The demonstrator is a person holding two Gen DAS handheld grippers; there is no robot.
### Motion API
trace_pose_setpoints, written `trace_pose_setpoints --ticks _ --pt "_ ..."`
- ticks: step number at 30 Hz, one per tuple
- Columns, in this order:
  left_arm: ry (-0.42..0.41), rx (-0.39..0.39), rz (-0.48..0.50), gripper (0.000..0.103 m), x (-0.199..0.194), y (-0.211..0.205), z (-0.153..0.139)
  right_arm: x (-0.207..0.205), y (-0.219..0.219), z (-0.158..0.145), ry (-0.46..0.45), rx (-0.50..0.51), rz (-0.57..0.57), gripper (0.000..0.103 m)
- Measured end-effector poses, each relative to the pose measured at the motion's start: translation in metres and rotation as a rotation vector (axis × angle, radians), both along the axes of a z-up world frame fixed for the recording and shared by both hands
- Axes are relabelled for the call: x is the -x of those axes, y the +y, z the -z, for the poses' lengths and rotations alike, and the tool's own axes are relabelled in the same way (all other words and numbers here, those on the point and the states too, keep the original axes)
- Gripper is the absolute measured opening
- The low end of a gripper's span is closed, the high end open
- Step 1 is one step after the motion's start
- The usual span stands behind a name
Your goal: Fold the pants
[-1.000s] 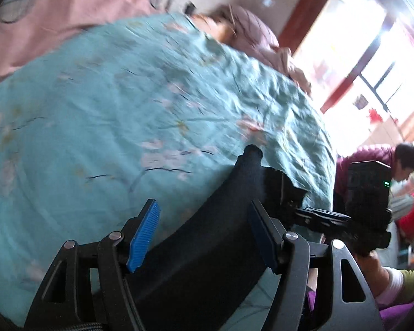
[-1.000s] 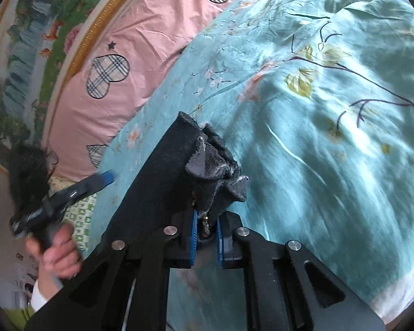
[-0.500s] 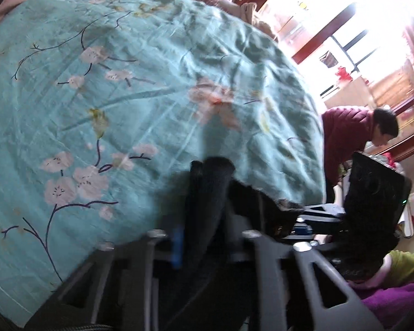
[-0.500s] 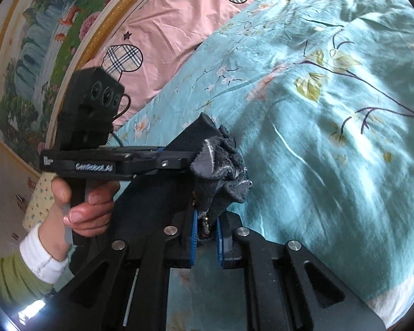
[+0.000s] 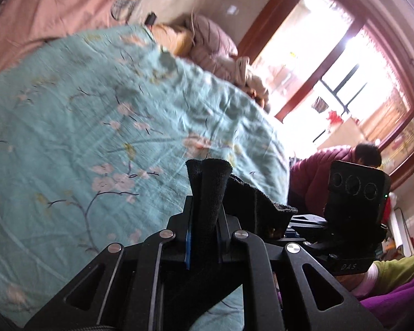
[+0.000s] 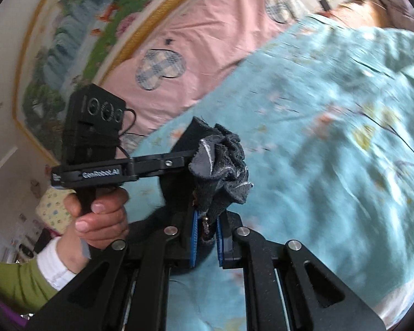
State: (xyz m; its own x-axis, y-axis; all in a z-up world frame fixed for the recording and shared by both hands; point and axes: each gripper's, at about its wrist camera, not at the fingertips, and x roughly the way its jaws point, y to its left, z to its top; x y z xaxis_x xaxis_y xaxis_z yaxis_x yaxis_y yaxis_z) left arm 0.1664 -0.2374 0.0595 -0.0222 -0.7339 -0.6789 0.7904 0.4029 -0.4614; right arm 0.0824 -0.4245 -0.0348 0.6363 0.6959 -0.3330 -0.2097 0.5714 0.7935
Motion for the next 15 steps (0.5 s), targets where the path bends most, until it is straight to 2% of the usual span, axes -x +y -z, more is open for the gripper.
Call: trace_pose_setpoints --ticks 7,15 --pt "-0.006 0.091 -0.100 0.011 0.008 0.066 -0.017 -0.002 0.042 -0.032 -0.097 -0.053 -0.130 0.012" --pt "0.013 0.117 -0.223 0.011 0.012 0.128 -0.001 -0.008 0.099 -0.036 -0.105 -0.073 -0.245 0.012"
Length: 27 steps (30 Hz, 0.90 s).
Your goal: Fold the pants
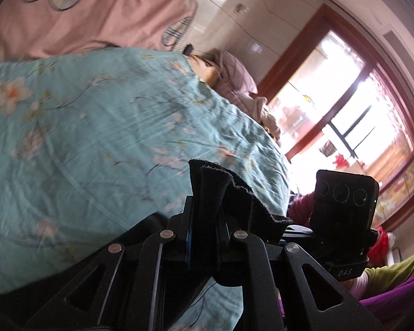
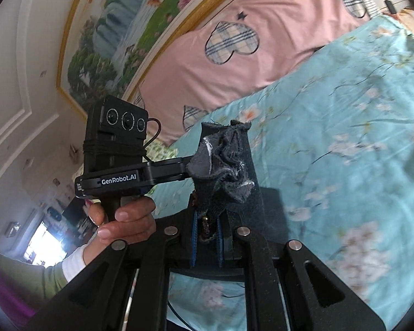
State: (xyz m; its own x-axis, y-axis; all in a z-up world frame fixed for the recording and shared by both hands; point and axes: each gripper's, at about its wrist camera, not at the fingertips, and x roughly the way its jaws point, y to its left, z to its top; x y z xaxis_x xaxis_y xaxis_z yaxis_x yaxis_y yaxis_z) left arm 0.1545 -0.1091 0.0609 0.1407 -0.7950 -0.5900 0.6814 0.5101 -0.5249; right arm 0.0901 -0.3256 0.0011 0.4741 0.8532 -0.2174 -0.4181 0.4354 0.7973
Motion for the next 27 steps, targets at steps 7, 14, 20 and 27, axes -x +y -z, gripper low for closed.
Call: trace_pose_setpoints --ticks 7,14,20,27 --pt "0.046 0.017 -0.080 0.011 -0.003 0.039 0.028 -0.006 0.038 0.012 0.025 0.021 -0.064 0.013" --pt "0.067 0.018 -0.134 0.011 -0.001 0.059 0.050 -0.013 0.063 0.022 0.056 0.047 -0.110 0.013" --pt "0.091 0.020 -0.158 0.011 -0.002 0.069 0.062 -0.016 0.077 0.028 0.071 0.070 -0.134 0.015" --pt "0.127 0.014 -0.192 0.012 -0.005 0.079 0.077 -0.017 0.089 0.035 0.080 0.119 -0.149 0.015"
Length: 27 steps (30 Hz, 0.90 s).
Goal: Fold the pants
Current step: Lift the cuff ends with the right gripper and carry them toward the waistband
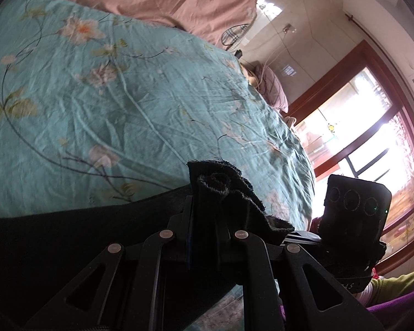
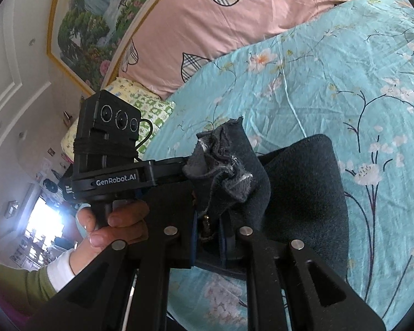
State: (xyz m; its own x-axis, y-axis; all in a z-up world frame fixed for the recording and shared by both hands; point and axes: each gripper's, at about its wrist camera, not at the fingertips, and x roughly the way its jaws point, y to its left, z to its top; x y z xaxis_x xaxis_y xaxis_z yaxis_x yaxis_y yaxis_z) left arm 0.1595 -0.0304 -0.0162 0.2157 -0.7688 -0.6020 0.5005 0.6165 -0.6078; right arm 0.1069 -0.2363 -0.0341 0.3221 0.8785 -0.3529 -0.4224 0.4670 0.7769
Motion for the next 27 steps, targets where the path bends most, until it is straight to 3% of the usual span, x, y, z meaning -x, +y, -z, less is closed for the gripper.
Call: trace_pose_setpoints --ticks 4,9,20,27 --pt "0.027 0.003 -0.033 0.012 0.000 0.008 0.009 0.000 0.006 0.001 0.001 0.024 -0.011 0.019" --pt "0.037 -0.009 -0.097 0.016 0.006 0.026 0.013 0.003 0.014 -0.001 -0.016 0.025 -0.052 0.037" --pt "0.064 -0.022 -0.257 0.016 0.032 0.074 0.016 0.012 0.039 -0.005 -0.033 0.061 -0.134 0.056" --pt "0.073 -0.005 -0.357 0.016 0.050 0.101 0.013 0.016 0.046 -0.012 -0.030 0.041 -0.168 0.058"
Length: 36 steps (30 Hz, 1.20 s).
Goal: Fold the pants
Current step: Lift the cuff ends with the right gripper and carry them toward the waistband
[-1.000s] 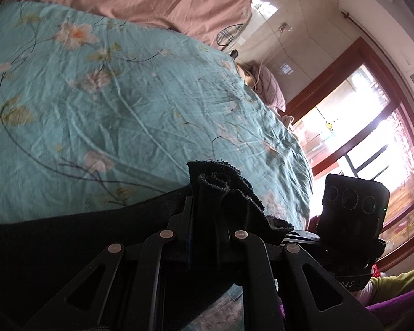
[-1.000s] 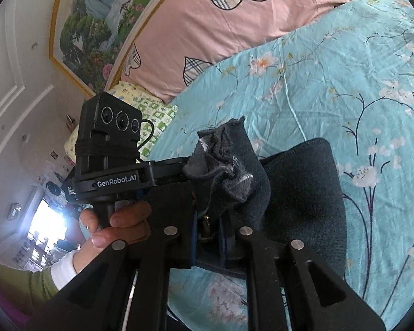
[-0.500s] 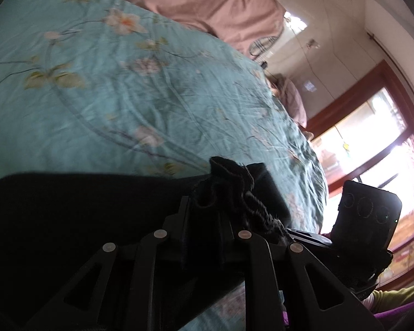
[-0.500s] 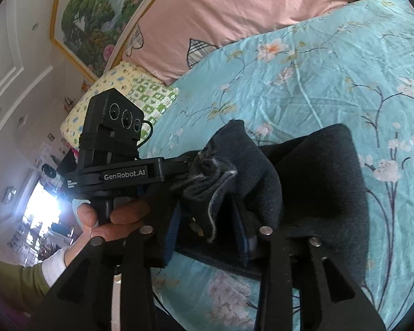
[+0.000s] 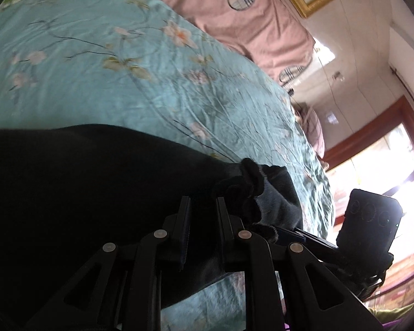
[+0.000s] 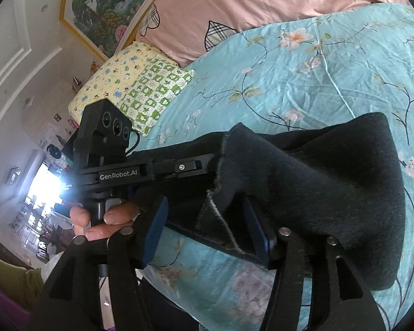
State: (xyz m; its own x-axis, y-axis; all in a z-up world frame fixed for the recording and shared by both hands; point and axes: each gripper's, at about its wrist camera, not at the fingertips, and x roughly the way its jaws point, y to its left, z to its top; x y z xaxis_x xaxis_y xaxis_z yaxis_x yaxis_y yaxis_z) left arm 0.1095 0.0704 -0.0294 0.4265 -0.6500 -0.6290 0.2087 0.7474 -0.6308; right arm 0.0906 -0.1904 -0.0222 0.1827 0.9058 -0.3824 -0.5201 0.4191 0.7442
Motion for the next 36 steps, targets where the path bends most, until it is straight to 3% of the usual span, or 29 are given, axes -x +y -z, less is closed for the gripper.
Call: trace_pose_setpoints --ticks 5,10,13,18,26,36 --pt "0.019 0.021 -0.076 0.016 0.011 0.020 0.003 0.004 0.000 -0.009 -0.016 -0.032 -0.015 0.069" --pt "0.020 0.016 -0.182 0.016 0.027 0.039 -0.003 0.007 0.003 -0.018 -0.030 -0.041 -0.035 0.069" --pt "0.021 0.009 -0.236 0.032 0.037 0.048 -0.006 0.006 0.006 -0.022 -0.036 -0.050 -0.048 0.071" --pt "0.022 0.003 -0.303 0.034 0.056 0.066 -0.010 0.004 0.017 -0.031 -0.049 -0.058 -0.078 0.072" --pt "0.043 -0.029 -0.456 0.034 0.088 0.101 -0.015 -0.007 0.048 -0.045 -0.087 -0.070 -0.142 0.072" --pt "0.067 -0.044 -0.664 0.043 0.134 0.153 -0.020 -0.010 0.102 -0.057 -0.103 -0.056 -0.243 0.073"
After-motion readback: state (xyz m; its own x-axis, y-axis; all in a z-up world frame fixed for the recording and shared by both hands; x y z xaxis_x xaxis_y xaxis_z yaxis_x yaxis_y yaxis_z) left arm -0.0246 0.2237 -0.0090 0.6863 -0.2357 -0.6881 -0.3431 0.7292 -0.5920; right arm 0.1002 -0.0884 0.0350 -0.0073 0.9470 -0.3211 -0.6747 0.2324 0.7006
